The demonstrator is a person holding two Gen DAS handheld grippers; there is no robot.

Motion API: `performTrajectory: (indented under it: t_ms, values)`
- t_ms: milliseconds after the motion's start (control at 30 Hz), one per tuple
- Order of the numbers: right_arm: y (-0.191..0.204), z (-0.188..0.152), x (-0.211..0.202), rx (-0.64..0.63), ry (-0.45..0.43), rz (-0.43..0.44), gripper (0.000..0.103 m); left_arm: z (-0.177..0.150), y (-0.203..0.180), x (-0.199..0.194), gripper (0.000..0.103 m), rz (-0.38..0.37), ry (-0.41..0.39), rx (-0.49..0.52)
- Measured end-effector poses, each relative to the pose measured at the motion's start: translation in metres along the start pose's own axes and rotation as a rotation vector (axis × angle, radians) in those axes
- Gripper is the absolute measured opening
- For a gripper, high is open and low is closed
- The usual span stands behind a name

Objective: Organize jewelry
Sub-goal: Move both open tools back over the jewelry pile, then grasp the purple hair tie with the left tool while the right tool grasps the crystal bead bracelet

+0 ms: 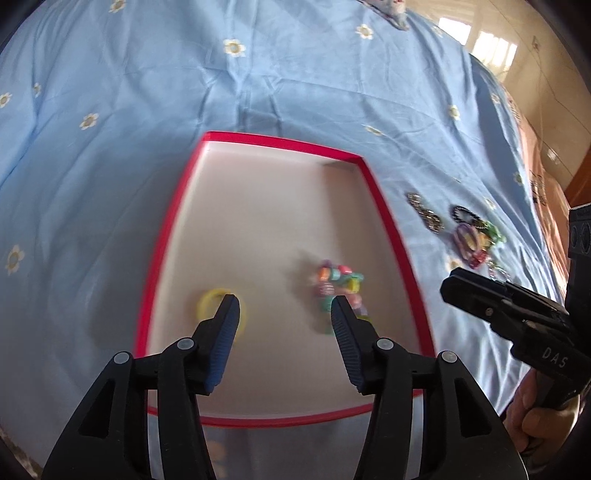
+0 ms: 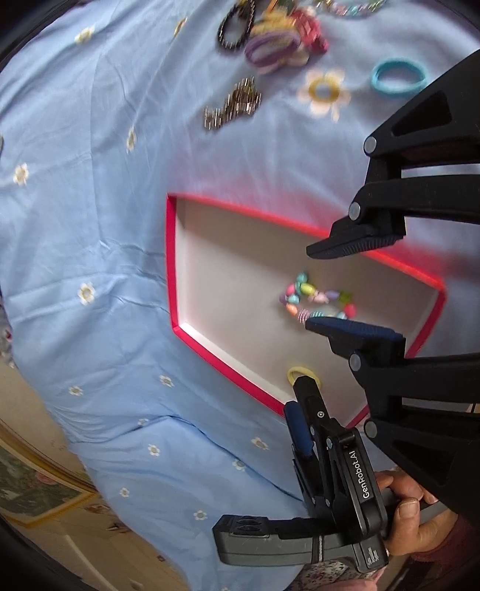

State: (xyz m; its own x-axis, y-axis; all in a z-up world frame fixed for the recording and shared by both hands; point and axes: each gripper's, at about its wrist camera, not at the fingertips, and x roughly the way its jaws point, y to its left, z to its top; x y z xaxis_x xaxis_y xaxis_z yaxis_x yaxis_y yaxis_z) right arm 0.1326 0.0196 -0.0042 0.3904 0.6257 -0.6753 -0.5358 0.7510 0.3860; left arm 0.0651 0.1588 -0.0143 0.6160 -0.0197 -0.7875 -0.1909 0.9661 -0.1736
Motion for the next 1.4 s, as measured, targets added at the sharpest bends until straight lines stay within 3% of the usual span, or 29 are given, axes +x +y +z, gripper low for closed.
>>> performTrajectory:
  t_ms: [667,933,1400]
  values:
    - [-0.131,-0.037,-0.099,0.263,-0.126,-0.24,0.039,-0.006,-0.124,0.03,0.051,-0.166,0.078,0.188]
    - [-0.163,-0.046,-0.11,0.312,-0.132,-0.311,0.049,0.01,-0.157,0.046,0.054,-0.207,0.089,0.223]
    - [-0.191,-0.042,-0.101,0.299,-0.072,-0.399,0.05,0.061,-0.201,0.112,0.054,-0.205,0.131,0.301]
